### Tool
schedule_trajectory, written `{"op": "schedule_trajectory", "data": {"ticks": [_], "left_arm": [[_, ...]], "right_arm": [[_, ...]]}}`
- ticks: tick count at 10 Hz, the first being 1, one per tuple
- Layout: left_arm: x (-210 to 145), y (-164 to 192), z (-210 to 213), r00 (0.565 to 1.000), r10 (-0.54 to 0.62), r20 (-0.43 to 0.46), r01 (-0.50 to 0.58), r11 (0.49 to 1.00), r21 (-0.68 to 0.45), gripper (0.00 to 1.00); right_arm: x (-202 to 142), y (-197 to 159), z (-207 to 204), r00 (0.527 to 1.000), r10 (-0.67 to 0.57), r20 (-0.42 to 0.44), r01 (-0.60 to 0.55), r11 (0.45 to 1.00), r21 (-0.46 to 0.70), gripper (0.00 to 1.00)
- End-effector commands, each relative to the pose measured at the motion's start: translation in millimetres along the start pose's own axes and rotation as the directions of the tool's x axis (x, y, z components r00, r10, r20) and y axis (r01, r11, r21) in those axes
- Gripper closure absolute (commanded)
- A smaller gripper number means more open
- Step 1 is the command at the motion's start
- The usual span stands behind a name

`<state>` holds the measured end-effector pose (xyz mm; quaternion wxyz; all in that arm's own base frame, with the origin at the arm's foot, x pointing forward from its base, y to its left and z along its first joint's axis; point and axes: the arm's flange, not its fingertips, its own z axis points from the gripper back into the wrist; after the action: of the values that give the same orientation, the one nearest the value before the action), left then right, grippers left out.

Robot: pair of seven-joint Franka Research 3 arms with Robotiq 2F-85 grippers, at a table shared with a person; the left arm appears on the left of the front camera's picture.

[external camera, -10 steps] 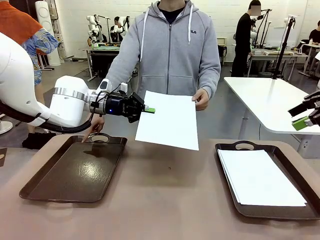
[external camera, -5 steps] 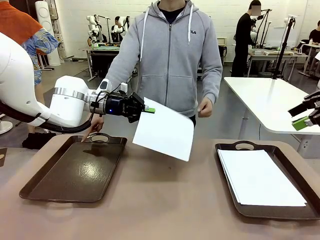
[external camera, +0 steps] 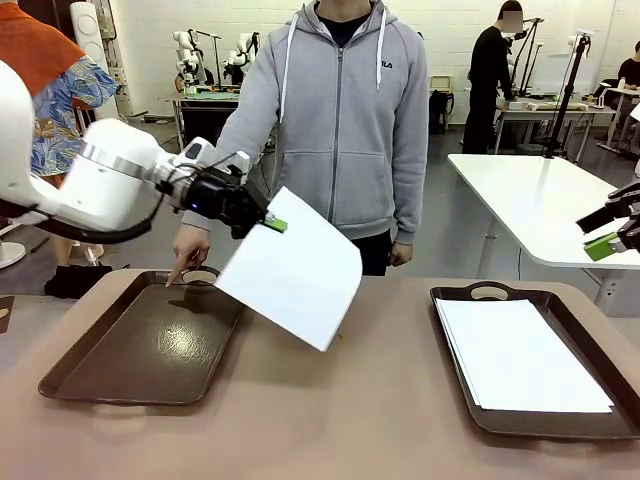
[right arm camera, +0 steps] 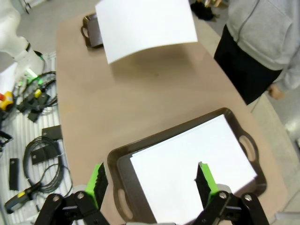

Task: Sort the A4 documents.
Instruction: Place the A4 Paper in the designated Handle tray.

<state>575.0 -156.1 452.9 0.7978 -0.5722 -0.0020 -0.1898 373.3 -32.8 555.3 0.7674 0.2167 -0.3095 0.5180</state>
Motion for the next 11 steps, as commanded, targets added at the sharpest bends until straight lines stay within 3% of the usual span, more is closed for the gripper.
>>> {"op": "schedule_trajectory", "data": {"ticks": [1,2,7,9,11], "left_arm": [[-20,-2,19,0.998,0.069,-0.012,-0.068,0.997,0.039,0.99],[-36,5,28,0.993,0.12,-0.02,-0.12,0.992,0.036,0.99],[-121,37,74,0.931,0.333,0.148,-0.34,0.94,0.027,0.99],[-134,49,84,0.92,0.352,0.173,-0.363,0.931,0.035,0.99],[-130,68,91,0.946,0.279,0.166,-0.288,0.957,0.035,0.99]], "right_arm": [[0,1,-1,1.0,-0.001,-0.012,0.001,1.0,-0.003,0.02],[0,1,-1,1.0,-0.001,-0.012,0.001,1.0,-0.003,0.02],[0,1,-1,1.0,-0.001,-0.012,0.001,1.0,-0.003,0.02],[0,1,-1,1.0,-0.001,-0.012,0.001,1.0,-0.003,0.02],[0,1,-1,1.0,-0.001,-0.012,0.001,1.0,-0.003,0.02]]}}
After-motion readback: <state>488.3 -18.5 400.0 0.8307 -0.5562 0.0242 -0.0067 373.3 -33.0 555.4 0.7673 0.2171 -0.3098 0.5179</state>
